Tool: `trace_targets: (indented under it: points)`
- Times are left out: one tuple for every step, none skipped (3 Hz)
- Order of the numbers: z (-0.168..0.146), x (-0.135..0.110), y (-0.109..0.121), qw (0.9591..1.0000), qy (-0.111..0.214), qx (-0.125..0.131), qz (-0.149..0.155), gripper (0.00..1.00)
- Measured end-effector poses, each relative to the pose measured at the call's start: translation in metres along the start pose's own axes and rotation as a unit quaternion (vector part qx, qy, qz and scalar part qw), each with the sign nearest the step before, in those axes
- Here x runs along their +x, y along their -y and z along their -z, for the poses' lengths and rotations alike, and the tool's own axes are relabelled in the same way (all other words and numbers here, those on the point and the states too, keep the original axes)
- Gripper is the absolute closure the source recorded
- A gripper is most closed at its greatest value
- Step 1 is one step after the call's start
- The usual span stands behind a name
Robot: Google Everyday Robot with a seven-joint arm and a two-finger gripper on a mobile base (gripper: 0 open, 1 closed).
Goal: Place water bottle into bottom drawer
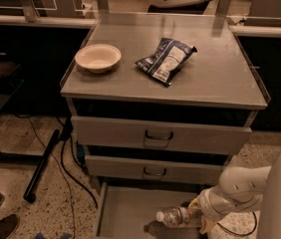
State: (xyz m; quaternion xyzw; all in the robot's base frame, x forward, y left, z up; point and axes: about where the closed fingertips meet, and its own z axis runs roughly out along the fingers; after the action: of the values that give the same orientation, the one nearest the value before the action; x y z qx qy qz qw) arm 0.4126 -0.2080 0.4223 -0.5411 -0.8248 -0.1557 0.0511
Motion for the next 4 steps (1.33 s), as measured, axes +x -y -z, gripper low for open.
trace_targets:
  points:
    - [-0.034, 0.012, 0.005, 0.9992, -0.016, 0.020, -0.030, 1.00]
    - [-0.061, 0.018, 0.003, 0.9975, -0.024, 0.028, -0.061, 1.00]
    - [-0.077, 0.020, 0.001, 0.9951, -0.040, 0.032, -0.085, 1.00]
    - [-0.079, 0.020, 0.000, 0.9948, -0.042, 0.033, -0.087, 1.00]
